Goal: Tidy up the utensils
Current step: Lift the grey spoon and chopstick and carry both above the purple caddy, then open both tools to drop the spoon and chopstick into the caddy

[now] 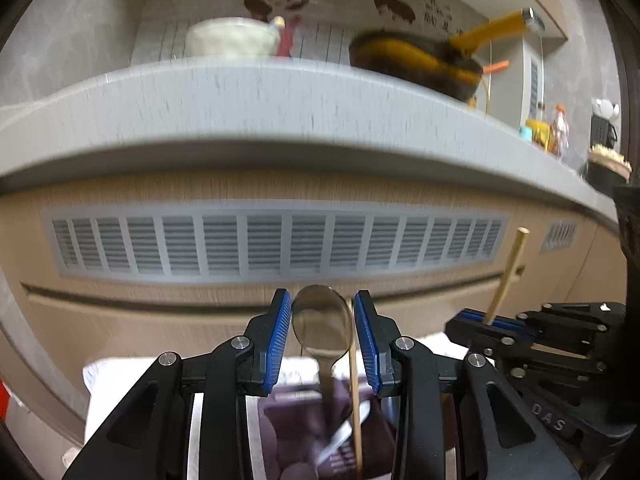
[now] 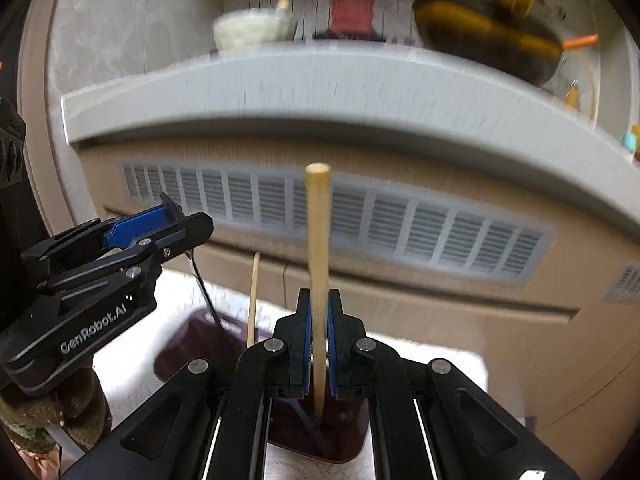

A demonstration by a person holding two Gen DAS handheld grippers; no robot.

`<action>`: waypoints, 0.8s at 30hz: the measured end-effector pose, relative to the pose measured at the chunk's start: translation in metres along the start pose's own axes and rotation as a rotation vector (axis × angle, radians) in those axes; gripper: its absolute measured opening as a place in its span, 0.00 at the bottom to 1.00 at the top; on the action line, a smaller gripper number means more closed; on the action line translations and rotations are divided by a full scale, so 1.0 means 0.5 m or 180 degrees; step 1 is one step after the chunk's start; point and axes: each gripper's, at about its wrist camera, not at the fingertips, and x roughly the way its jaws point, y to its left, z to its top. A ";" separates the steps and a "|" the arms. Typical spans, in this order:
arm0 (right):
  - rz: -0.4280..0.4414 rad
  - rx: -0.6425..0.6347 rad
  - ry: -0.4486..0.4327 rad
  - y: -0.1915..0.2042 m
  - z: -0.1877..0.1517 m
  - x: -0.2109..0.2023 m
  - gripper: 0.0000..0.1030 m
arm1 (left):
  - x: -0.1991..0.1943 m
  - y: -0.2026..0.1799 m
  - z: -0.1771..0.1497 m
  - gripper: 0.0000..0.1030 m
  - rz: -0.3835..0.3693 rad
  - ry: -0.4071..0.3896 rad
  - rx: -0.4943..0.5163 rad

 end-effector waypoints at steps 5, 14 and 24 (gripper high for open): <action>0.0052 0.0008 0.0167 0.005 -0.034 0.044 0.07 | 0.024 -0.005 -0.044 0.33 -0.0024 0.0173 0.0020; 0.0121 0.0022 0.0268 -0.012 -0.080 0.038 0.38 | -0.012 0.018 -0.097 0.55 -0.0019 0.0276 -0.0208; 0.0001 -0.0080 0.0313 -0.059 -0.200 -0.072 0.62 | -0.123 -0.026 -0.217 0.72 -0.0180 0.0568 -0.0055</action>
